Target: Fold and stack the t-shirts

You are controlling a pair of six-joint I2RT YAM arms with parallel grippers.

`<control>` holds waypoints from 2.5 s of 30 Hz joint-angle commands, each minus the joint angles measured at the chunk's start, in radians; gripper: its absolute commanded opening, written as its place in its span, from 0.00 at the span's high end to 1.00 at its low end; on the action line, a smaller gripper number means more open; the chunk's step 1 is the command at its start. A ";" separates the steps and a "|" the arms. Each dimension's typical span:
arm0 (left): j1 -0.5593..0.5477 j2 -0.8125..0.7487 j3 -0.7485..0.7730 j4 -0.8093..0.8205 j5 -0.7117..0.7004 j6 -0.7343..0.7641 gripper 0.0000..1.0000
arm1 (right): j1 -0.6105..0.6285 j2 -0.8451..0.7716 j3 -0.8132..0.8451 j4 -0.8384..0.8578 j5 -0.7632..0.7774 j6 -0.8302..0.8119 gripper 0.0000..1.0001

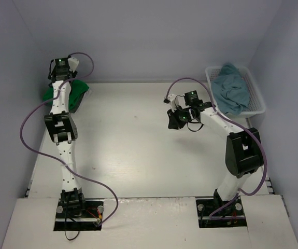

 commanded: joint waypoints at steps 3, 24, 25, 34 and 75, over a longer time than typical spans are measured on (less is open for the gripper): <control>-0.001 0.080 0.096 0.146 -0.030 0.046 0.45 | -0.030 -0.013 0.006 0.004 -0.040 -0.003 0.92; -0.006 -0.021 0.090 0.063 -0.055 0.052 0.42 | -0.031 -0.017 0.009 -0.001 -0.050 -0.008 0.92; -0.009 -0.035 0.089 0.063 -0.059 0.060 0.41 | -0.033 -0.019 0.009 -0.001 -0.050 -0.009 0.92; -0.026 -0.257 0.066 -0.097 0.020 -0.075 0.41 | -0.039 -0.029 -0.006 0.024 -0.032 -0.014 0.92; -0.037 -1.366 -1.231 -0.286 0.950 -0.449 0.36 | -0.453 -0.176 -0.037 0.123 -0.161 0.119 0.41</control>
